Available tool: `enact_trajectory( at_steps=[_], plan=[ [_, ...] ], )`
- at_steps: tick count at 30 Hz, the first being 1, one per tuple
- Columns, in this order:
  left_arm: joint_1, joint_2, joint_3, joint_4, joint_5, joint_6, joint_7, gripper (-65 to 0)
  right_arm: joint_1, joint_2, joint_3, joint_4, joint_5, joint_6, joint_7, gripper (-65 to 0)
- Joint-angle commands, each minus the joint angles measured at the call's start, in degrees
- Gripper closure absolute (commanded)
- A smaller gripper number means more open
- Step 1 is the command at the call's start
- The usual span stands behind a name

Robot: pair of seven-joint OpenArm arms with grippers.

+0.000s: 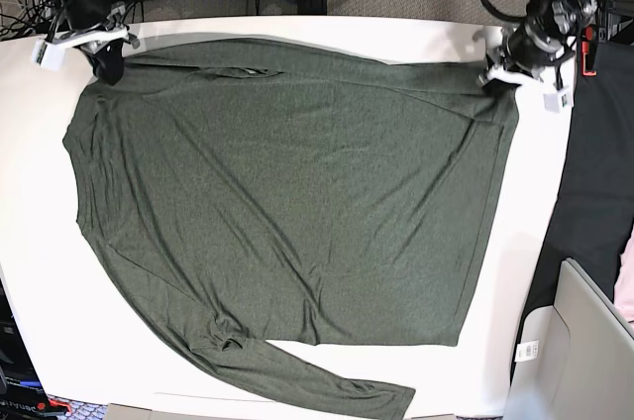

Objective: Fold the T-shirt properly
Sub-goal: 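Lift the shoulder edge with both grippers and shake it flat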

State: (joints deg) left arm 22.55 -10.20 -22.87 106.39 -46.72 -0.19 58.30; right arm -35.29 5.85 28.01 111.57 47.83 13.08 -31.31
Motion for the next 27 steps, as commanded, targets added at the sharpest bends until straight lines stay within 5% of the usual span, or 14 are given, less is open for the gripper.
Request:
enact_trajectory(
  at_steps=[1, 16, 27],
  plan=[
    [1.3, -0.6, -0.2, 1.7, -0.1, 0.0, -0.4, -0.1, -1.2, 0.5, 0.3, 1.1, 0.8, 2.3, 1.3, -0.2],
    [10.2, -0.7, -7.1, 7.0, -0.3, -0.1, 0.2, -0.1, -9.5, 0.5, 3.7, 1.9, 0.8, 9.6, 1.3, -0.2],
    [4.2, -0.6, -6.8, 10.2, -0.4, -0.2, 0.3, -0.1, 1.3, 0.5, 3.7, 2.6, 0.6, 9.5, 1.3, -0.2]
  ],
)
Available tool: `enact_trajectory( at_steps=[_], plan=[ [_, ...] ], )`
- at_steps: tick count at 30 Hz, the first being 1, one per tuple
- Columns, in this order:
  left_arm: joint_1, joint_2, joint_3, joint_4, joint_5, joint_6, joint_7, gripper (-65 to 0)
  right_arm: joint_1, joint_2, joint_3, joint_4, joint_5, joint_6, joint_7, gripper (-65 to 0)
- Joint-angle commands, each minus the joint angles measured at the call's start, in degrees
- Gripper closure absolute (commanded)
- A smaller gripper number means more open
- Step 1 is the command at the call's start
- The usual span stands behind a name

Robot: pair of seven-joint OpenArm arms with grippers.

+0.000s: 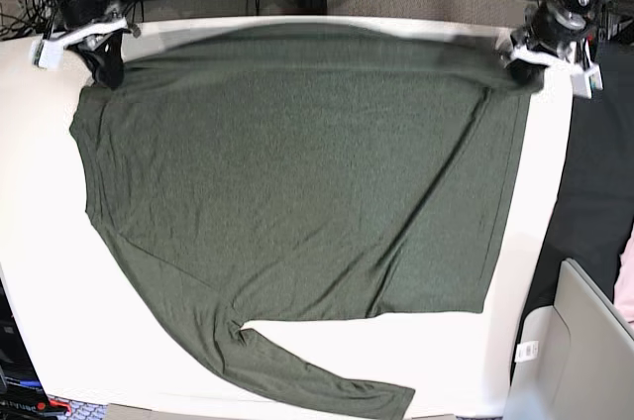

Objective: Fold the T-shirt properly
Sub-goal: 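Lift the shoulder edge with both grippers and shake it flat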

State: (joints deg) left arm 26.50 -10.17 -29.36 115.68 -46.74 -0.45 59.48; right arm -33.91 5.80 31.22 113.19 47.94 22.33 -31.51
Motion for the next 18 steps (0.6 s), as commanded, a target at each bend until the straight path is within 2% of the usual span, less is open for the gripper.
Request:
enact_trajectory(
  at_steps=[1, 8, 12, 18],
  plan=[
    [-0.7, -0.6, -0.3, 0.9, -0.3, 0.1, -0.8, -0.1, 1.1, 0.6, 0.5, 0.9, 0.3, 0.2, 1.5, -0.2],
    [-9.1, -0.2, -0.1, -1.3, -0.2, 0.1, -0.8, -0.1, 9.3, 1.7, 0.4, -3.3, -2.9, 0.2, 1.4, -0.2],
    [-14.5, -0.2, -0.1, -6.5, -0.2, 0.1, 1.0, -0.1, 13.5, 1.7, 0.4, -7.6, -3.3, 0.2, 1.4, -0.2],
    [-21.1, -0.1, -0.1, -15.0, -0.2, 0.1, 1.0, -0.1, 19.5, 1.7, 0.3, -13.7, -3.3, 0.2, 1.4, -0.2]
  ],
)
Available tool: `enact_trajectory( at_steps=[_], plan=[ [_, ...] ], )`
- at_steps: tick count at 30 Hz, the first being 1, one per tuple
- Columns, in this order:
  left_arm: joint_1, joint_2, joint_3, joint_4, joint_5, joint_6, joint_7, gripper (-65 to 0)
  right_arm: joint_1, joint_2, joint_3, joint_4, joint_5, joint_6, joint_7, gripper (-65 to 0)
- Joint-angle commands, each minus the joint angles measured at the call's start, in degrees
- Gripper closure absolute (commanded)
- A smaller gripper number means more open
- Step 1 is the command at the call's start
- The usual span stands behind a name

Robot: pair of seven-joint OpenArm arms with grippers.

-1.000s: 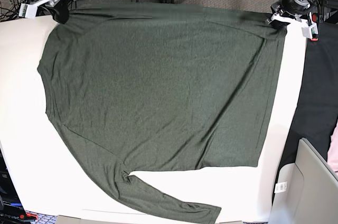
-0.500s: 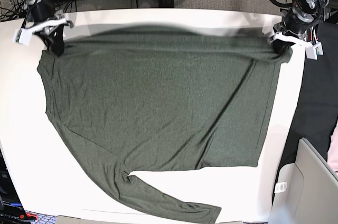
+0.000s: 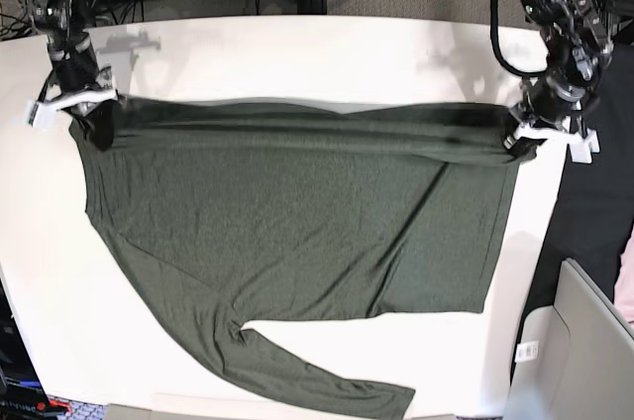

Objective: Fold the T-shirt properly
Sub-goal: 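Lift the shoulder edge with both grippers and shake it flat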

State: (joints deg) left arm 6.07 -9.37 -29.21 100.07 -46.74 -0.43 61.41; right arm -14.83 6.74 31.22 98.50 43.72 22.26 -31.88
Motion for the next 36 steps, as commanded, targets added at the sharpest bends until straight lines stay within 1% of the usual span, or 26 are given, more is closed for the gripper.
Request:
enact_trajectory(
  at_steps=[1, 9, 14, 17, 19, 21, 23, 26, 28, 29, 32, 33, 36],
  plan=[
    [-1.5, -0.8, -0.3, -0.5, -0.2, 0.1, -1.0, -0.1, 1.7, 0.8, 0.3, -0.3, 0.9, 0.3, 1.8, -0.2],
    [-6.5, -0.8, -0.3, -10.4, 0.1, 0.1, -1.6, -0.1, 9.6, 0.8, -0.1, -8.9, 0.8, 0.3, 1.8, -0.2],
    [-7.6, -0.8, -0.3, -14.6, 0.1, 0.1, -4.6, -0.1, 13.4, 0.8, -0.1, -13.5, 0.8, 0.3, 1.8, -0.2],
    [-8.6, -0.8, -0.1, -16.4, 0.1, 0.2, -4.8, -0.4, 14.4, 0.8, -0.1, -15.3, 0.8, 0.3, 1.9, -0.5],
    [-9.1, -1.3, 1.3, -18.4, 0.2, 0.5, -5.2, -2.4, 14.4, 0.8, -0.1, -16.1, 0.8, 0.3, 2.0, -0.7],
    [-9.1, -1.8, 2.2, -19.0, 0.2, 0.5, -5.2, -5.9, 14.4, 0.8, -0.1, -16.1, 0.8, 0.3, 1.9, -1.2],
    [-9.1, -2.4, 2.2, -18.4, -0.1, 0.5, -4.8, -9.7, 14.2, 0.8, -0.1, -15.6, 0.9, 0.2, 1.9, -4.7],
    [-8.9, -2.4, 2.2, -15.5, -0.2, 0.5, -4.5, -15.1, 13.9, 0.8, 0.0, -15.1, 1.0, 0.1, 1.8, -15.8],
    [-8.7, -2.5, 2.2, -14.0, -0.2, 0.5, -4.4, -17.8, 13.7, 0.8, -0.1, -14.3, 1.0, -0.1, 1.8, -21.3],
    [-8.7, -2.5, 2.2, -13.1, -0.2, 0.5, -4.4, -18.7, 13.4, 0.8, -0.1, -13.9, 1.1, -0.1, 1.8, -22.6],
    [-6.5, -3.0, 2.0, -10.2, -0.2, 0.5, -4.4, -20.8, 12.4, 0.8, 0.0, -12.4, 1.1, -0.1, 1.8, -22.0],
    [-5.6, -3.7, 2.0, -9.0, -0.2, 0.5, -4.4, -21.1, 12.0, 0.8, 0.0, -11.8, 1.1, 0.0, 1.8, -21.6],
    [-2.9, -4.0, 2.1, -6.4, -0.2, 0.5, -4.4, -21.5, 10.0, 0.8, 0.1, -8.9, 1.2, 0.1, 1.8, -21.4]
  ],
)
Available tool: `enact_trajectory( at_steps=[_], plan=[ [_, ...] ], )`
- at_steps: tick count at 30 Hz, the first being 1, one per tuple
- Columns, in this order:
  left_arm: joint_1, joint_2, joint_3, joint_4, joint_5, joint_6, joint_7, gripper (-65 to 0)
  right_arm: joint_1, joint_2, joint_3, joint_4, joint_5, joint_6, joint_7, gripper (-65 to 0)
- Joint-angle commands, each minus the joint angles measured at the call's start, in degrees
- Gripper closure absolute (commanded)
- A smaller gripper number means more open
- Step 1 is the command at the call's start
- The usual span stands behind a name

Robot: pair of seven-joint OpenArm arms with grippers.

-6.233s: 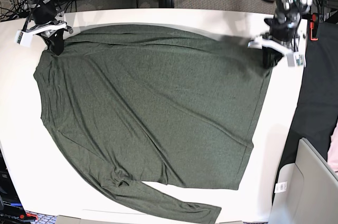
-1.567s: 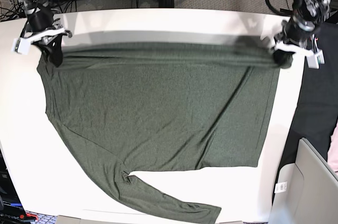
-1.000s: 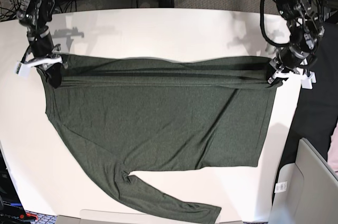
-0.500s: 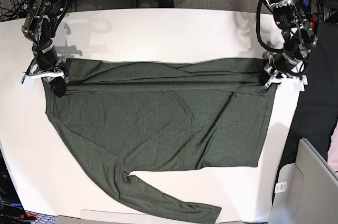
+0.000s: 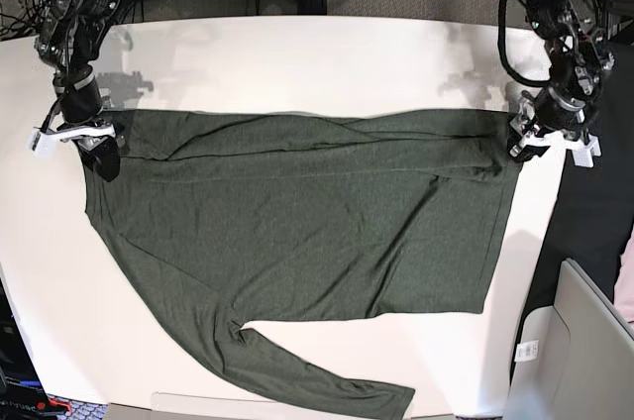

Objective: Fold the T-shirt properly
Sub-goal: 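Lift the shoulder edge with both grippers and shake it flat, then lower the shoulder edge onto the table and release both grippers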

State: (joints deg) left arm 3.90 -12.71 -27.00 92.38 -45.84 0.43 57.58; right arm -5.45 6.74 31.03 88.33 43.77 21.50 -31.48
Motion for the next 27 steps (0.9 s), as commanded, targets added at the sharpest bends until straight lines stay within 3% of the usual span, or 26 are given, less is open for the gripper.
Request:
enact_trajectory(
  at_steps=[1, 6, 10, 27],
  plan=[
    [-0.2, -0.8, -0.1, 1.7, -1.1, -0.4, -0.6, -21.5, 0.0, 0.8, 0.3, 2.2, 1.1, 0.9, 1.4, -21.4],
    [3.9, -0.6, 0.0, 6.6, -1.1, -0.5, -0.5, -21.5, -3.6, 1.8, 0.1, 7.0, 0.9, 1.0, -0.6, -21.3],
    [5.3, -0.7, 2.2, 8.1, -1.1, -0.5, 3.9, -21.5, -6.9, 1.9, 0.4, 10.6, 0.9, 0.9, -4.9, -21.8],
    [5.7, 1.2, 2.0, 2.3, -1.0, -0.2, 5.4, -22.8, -13.4, 0.5, 0.6, 13.2, 1.2, 0.8, -4.7, -21.7]
  ],
)
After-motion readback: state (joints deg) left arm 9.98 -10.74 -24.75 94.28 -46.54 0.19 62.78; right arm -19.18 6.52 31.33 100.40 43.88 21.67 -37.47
